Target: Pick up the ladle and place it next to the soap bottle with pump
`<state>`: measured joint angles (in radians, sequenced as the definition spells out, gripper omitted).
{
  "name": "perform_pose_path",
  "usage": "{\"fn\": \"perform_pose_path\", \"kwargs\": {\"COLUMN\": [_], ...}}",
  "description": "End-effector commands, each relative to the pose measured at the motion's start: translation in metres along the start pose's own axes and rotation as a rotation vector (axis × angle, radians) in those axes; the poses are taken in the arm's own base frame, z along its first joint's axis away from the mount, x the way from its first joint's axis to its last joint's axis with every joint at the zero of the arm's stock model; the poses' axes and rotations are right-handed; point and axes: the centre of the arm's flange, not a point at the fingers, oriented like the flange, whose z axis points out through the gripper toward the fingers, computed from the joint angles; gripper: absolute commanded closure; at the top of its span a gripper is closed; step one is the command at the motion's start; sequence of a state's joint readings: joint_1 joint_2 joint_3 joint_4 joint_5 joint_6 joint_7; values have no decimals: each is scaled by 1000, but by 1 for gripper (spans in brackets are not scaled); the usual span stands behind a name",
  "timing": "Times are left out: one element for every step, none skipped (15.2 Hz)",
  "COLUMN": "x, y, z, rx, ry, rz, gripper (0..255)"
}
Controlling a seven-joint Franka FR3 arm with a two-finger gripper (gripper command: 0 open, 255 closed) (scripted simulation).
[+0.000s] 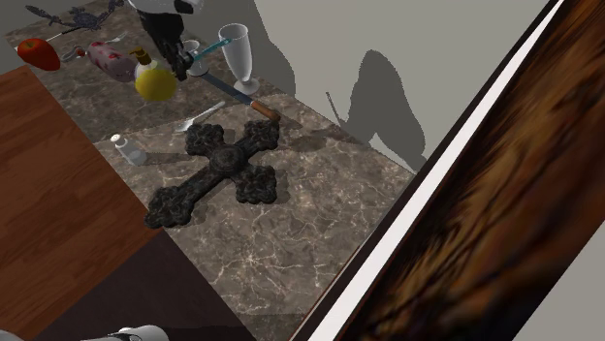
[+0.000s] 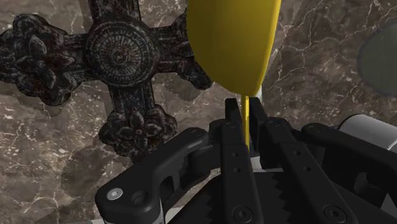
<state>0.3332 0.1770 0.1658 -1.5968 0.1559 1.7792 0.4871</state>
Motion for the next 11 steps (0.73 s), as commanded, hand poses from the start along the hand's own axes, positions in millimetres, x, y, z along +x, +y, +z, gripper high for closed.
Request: {"fn": "perform_pose_path", "kwargs": {"x": [-12,-18,-23,-28,-33,-38,-44,-49,-54,-59,-65], "y": [-22,-34,-46,-58,-70,-81,-93,-105,-117,-129,-141], "z": [5,7,9,12,14,16,19,21,24,26,28], "rx": [0,0,0,0,0,0,0,0,0,0,0], "ry": [1,1,1,1,1,1,1,1,1,1,1], "rz": [2,2,2,2,2,2,2,2,2,2,2], "gripper": [255,255,255,255,255,255,255,255,255,255,255]}}
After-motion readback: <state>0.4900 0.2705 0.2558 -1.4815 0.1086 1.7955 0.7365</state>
